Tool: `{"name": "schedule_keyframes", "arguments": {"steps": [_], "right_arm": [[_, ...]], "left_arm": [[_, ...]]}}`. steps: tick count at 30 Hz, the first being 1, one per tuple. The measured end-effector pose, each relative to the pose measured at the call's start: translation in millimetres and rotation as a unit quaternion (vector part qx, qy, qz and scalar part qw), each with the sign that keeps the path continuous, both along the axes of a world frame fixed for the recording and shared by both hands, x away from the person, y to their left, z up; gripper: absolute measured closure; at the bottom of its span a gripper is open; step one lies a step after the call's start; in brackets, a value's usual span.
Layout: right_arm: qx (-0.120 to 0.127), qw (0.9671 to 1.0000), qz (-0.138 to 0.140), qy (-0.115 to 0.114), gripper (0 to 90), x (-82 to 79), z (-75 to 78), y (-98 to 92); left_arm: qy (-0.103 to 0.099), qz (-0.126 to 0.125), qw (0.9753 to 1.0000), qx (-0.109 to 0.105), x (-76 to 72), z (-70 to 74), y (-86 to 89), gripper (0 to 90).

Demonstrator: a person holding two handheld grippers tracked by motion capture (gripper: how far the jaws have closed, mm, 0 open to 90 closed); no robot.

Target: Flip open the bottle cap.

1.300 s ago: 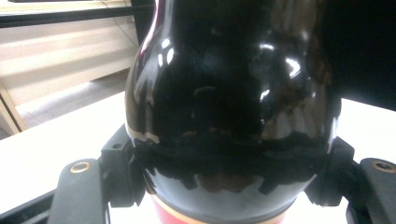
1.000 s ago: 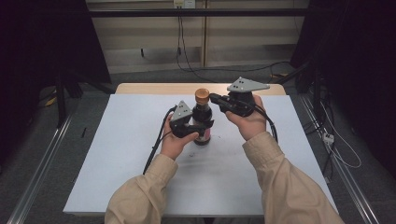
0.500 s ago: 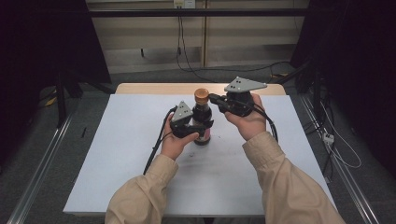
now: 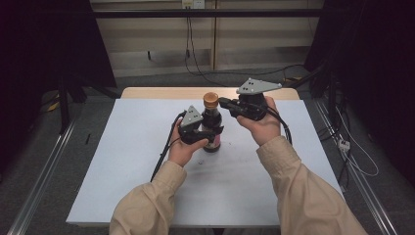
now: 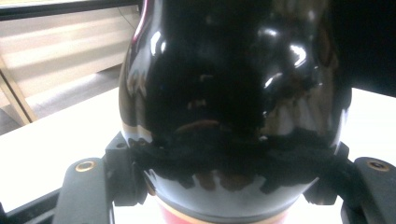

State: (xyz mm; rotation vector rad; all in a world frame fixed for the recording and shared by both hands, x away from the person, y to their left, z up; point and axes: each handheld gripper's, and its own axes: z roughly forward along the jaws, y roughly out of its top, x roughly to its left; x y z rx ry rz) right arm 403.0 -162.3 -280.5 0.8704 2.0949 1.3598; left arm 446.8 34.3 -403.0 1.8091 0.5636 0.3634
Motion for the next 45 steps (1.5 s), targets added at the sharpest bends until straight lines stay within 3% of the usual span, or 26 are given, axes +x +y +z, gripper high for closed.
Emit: {"name": "schedule_keyframes", "arguments": {"steps": [2, 6, 8, 16, 20, 22, 26, 31, 33, 38, 39, 40, 41, 43, 44, 45], "right_arm": [[-0.020, 0.9998, 0.001, -0.004, 90.0, -1.8, 2.6, 1.9], [-0.013, 0.9999, 0.010, 0.003, 90.0, -2.0, 2.8, 1.1], [-0.024, 0.9996, 0.011, -0.009, 90.0, -2.8, 2.3, 2.6], [-0.010, 0.9997, 0.021, 0.011, 90.0, -3.2, -2.7, 3.4], [-0.013, 0.9999, 0.000, 0.003, 90.0, -0.5, -4.2, -2.6], [-0.001, 1.0000, 0.004, 0.007, 90.0, 2.3, -5.0, -6.5], [-0.012, 0.9999, 0.011, 0.005, 90.0, 4.3, -3.9, -3.6], [-0.010, 0.9998, 0.015, 0.009, 90.0, 6.7, -0.2, -2.2], [-0.016, 0.9997, 0.016, 0.008, 90.0, 7.0, 0.9, -1.8], [-0.009, 0.9998, 0.015, 0.007, 90.0, 7.3, 0.0, -1.4], [0.015, 0.9998, 0.012, -0.006, 90.0, 6.8, 0.9, -2.4], [0.070, 0.9974, 0.012, -0.014, 90.0, 6.1, 7.4, -5.2], [0.088, 0.9956, 0.014, -0.026, 90.0, 5.2, 17.2, -5.1], [0.033, 0.9985, 0.016, -0.041, 90.0, 3.3, 35.0, 6.8], [0.029, 0.9985, 0.017, -0.044, 90.0, 3.0, 41.6, 9.5], [0.022, 0.9985, 0.012, -0.049, 90.0, 2.2, 45.3, 9.5]], "left_arm": [[0.001, 0.001, 1.0000, -0.002, 0.1, -0.3, -0.2, 30.6], [0.001, 0.000, 1.0000, 0.000, 0.1, -0.1, -0.2, 30.6], [0.002, 0.000, 1.0000, -0.002, 0.2, -0.4, 0.0, 30.6], [0.004, 0.002, 1.0000, -0.001, 0.2, -0.4, -0.5, 30.5], [-0.002, -0.002, 1.0000, 0.005, -1.6, 0.0, -2.1, 30.4], [-0.002, -0.003, 1.0000, 0.005, -1.4, 0.0, -2.2, 30.4], [0.004, -0.004, 1.0000, 0.001, 0.2, -0.5, -0.1, 30.4], [0.000, -0.006, 0.9999, 0.013, 0.2, -0.2, -0.1, 30.5], [0.001, -0.004, 1.0000, 0.007, 0.0, -1.3, -0.3, 30.6], [0.000, -0.002, 0.9999, 0.010, -0.5, -1.7, -0.6, 30.7], [-0.003, 0.000, 0.9999, 0.014, -1.9, -1.5, -2.3, 30.7], [-0.006, -0.007, 0.9998, 0.017, -2.3, -1.4, -3.7, 30.7], [-0.013, -0.010, 0.9997, 0.020, -4.3, -1.4, -7.6, 30.7], [-0.011, -0.004, 0.9996, 0.024, -8.2, -1.6, -16.2, 30.3], [-0.008, -0.015, 0.9994, 0.028, -7.6, -1.4, -18.7, 29.8], [0.006, -0.020, 0.9996, 0.019, -7.2, -3.3, -19.7, 28.4]]}}
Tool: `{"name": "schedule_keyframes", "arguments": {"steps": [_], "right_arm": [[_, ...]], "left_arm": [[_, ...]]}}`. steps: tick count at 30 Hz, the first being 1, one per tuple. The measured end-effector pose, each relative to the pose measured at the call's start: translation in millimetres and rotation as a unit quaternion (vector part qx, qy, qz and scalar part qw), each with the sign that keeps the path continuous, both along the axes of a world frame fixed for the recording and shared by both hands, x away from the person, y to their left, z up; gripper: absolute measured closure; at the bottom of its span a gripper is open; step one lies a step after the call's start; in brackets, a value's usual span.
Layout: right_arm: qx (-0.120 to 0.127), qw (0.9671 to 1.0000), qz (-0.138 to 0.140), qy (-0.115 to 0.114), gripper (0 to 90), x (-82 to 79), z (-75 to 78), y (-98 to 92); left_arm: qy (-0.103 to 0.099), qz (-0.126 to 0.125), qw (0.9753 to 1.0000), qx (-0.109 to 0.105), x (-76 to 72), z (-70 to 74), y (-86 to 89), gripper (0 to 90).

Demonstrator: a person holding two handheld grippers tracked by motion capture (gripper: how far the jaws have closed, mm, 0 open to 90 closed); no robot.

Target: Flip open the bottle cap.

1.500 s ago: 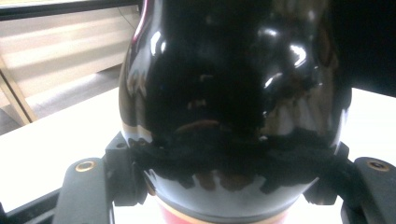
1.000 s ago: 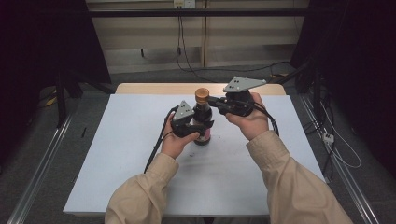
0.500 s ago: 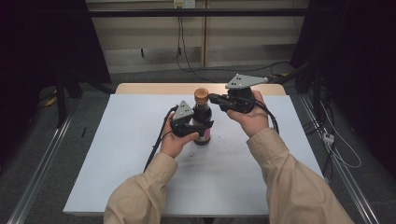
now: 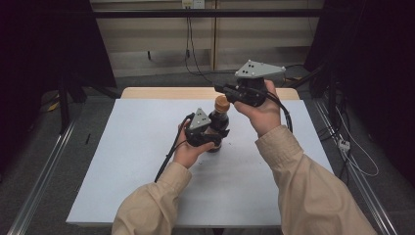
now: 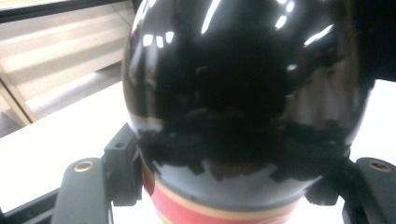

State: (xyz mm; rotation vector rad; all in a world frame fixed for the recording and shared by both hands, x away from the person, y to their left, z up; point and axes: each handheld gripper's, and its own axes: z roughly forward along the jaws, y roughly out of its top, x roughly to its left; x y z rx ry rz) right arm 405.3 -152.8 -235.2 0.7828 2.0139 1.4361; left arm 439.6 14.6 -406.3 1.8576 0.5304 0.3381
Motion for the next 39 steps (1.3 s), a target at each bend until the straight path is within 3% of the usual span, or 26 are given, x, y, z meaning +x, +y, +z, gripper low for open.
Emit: {"name": "schedule_keyframes", "arguments": {"steps": [3, 7, 12, 19, 29, 39], "right_arm": [[-0.012, 0.9998, -0.015, 0.004, 90.0, -2.1, -6.5, -11.7], [0.001, 0.9993, -0.027, 0.025, 90.0, -2.7, -29.7, -32.4], [0.008, 0.9988, -0.030, 0.038, 90.0, -0.8, -45.2, -39.1], [-0.003, 0.9989, -0.022, 0.041, 90.0, 0.5, -50.0, -30.9], [-0.023, 0.9982, -0.014, 0.053, 90.0, 7.0, -58.8, -16.2], [-0.027, 0.9983, -0.015, 0.049, 90.0, 7.2, -53.2, -13.7]], "left_arm": [[0.007, 0.007, 0.9999, -0.003, 1.6, -0.2, 2.3, 27.9], [0.026, 0.013, 0.9994, -0.020, 7.1, -2.4, 11.2, 28.2], [0.029, 0.014, 0.9990, -0.030, 8.9, -4.4, 14.9, 28.5], [0.031, 0.017, 0.9983, -0.045, 9.7, -7.5, 18.5, 28.5], [0.030, 0.019, 0.9983, -0.046, 10.1, -7.5, 19.1, 28.5], [0.031, 0.019, 0.9983, -0.046, 10.0, -7.6, 19.1, 28.5]]}}
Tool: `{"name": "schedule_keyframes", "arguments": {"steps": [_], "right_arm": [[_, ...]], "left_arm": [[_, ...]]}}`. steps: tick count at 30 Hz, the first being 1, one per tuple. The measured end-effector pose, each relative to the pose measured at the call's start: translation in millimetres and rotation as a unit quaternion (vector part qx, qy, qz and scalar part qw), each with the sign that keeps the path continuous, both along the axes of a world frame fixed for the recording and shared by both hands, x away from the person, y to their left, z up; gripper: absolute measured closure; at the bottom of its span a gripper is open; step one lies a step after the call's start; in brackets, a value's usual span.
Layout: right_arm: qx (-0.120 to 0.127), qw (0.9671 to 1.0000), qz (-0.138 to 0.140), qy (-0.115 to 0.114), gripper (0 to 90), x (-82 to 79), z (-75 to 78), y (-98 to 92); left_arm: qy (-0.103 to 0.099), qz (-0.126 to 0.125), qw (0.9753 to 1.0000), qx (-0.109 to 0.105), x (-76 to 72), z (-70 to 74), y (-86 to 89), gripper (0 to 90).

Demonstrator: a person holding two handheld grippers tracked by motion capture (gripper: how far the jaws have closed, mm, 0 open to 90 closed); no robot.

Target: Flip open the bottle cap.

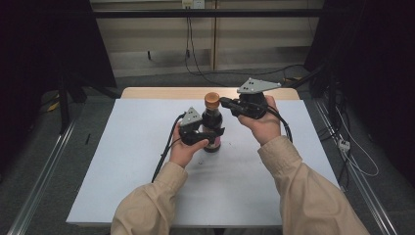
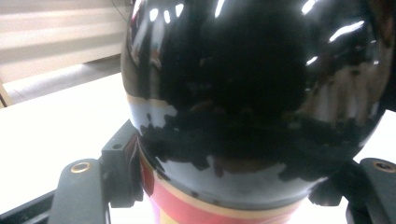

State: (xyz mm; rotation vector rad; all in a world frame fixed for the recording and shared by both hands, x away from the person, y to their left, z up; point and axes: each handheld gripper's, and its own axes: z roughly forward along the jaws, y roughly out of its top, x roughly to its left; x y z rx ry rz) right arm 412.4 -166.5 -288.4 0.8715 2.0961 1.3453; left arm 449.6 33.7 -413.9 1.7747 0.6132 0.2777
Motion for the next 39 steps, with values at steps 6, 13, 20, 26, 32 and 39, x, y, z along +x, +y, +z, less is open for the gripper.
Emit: {"name": "schedule_keyframes", "arguments": {"steps": [6, 13, 20, 26, 32, 39], "right_arm": [[0.000, 1.0000, 0.002, 0.000, 90.0, 0.2, 0.1, -0.1], [0.003, 1.0000, 0.006, -0.001, 90.0, -0.4, 1.4, 0.4], [0.005, 1.0000, 0.006, -0.001, 90.0, -1.9, 4.1, 2.2], [0.004, 1.0000, 0.007, -0.001, 90.0, -2.5, 7.4, 3.4], [0.002, 1.0000, 0.007, -0.002, 90.0, -3.5, 9.9, 4.8], [0.000, 1.0000, 0.007, -0.003, 90.0, -2.5, 14.0, 6.9]], "left_arm": [[0.000, 0.001, 1.0000, 0.001, -0.1, 0.0, -0.1, 28.5], [0.001, 0.000, 1.0000, 0.001, 0.2, 0.0, 0.3, 28.6], [0.002, 0.000, 1.0000, 0.005, 0.3, 0.4, 0.6, 28.6], [0.002, 0.000, 1.0000, 0.006, 0.2, 0.5, 0.4, 28.7], [0.001, 0.002, 1.0000, 0.006, 0.1, 0.5, 0.2, 28.7], [0.001, 0.001, 1.0000, 0.007, 0.5, 0.4, 0.5, 28.8]]}}
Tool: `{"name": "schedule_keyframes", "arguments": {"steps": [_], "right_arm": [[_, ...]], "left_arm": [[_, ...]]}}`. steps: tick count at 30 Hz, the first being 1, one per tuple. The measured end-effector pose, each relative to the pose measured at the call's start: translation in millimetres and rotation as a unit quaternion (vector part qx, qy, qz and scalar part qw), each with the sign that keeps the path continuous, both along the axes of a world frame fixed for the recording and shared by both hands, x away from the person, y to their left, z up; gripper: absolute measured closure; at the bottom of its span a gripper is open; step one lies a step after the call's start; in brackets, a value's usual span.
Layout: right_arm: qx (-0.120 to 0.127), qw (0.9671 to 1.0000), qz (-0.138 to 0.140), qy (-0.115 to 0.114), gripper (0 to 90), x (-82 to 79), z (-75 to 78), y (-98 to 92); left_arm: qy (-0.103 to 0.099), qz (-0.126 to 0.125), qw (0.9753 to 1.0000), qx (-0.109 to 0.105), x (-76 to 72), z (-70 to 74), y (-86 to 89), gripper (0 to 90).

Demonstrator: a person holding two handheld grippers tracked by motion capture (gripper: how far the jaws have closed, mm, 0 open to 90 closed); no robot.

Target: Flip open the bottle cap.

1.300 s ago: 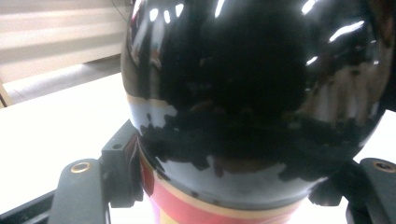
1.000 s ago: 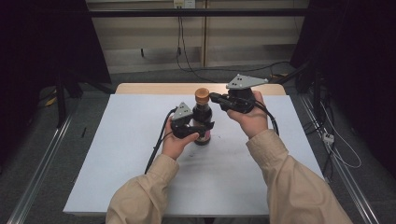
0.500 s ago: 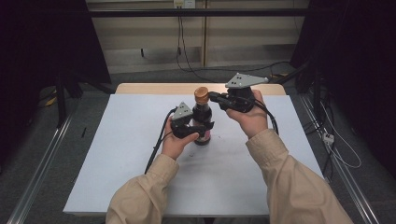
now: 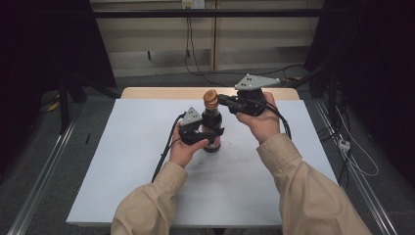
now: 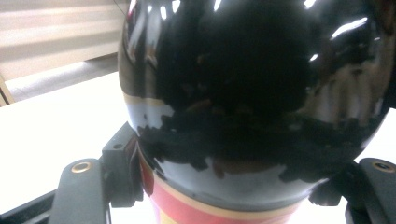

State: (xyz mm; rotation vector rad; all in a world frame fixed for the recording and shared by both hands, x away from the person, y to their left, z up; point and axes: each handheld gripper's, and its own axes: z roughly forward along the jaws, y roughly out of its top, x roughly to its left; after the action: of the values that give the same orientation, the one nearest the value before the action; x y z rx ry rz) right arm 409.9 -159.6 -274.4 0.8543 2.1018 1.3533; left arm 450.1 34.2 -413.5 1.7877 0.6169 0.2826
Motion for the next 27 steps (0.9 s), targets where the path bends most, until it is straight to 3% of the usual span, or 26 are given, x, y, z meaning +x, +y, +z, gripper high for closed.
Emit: {"name": "schedule_keyframes", "arguments": {"steps": [26, 27], "right_arm": [[0.008, 0.9999, 0.003, -0.005, 90.0, 0.1, 6.6, 3.8], [0.006, 1.0000, 0.003, -0.006, 90.0, 0.2, 7.2, 4.6]], "left_arm": [[-0.002, -0.001, 1.0000, 0.005, -0.6, 0.3, -0.4, 29.0], [0.000, -0.010, 0.9999, 0.004, 0.2, 0.3, 0.5, 29.0]]}}
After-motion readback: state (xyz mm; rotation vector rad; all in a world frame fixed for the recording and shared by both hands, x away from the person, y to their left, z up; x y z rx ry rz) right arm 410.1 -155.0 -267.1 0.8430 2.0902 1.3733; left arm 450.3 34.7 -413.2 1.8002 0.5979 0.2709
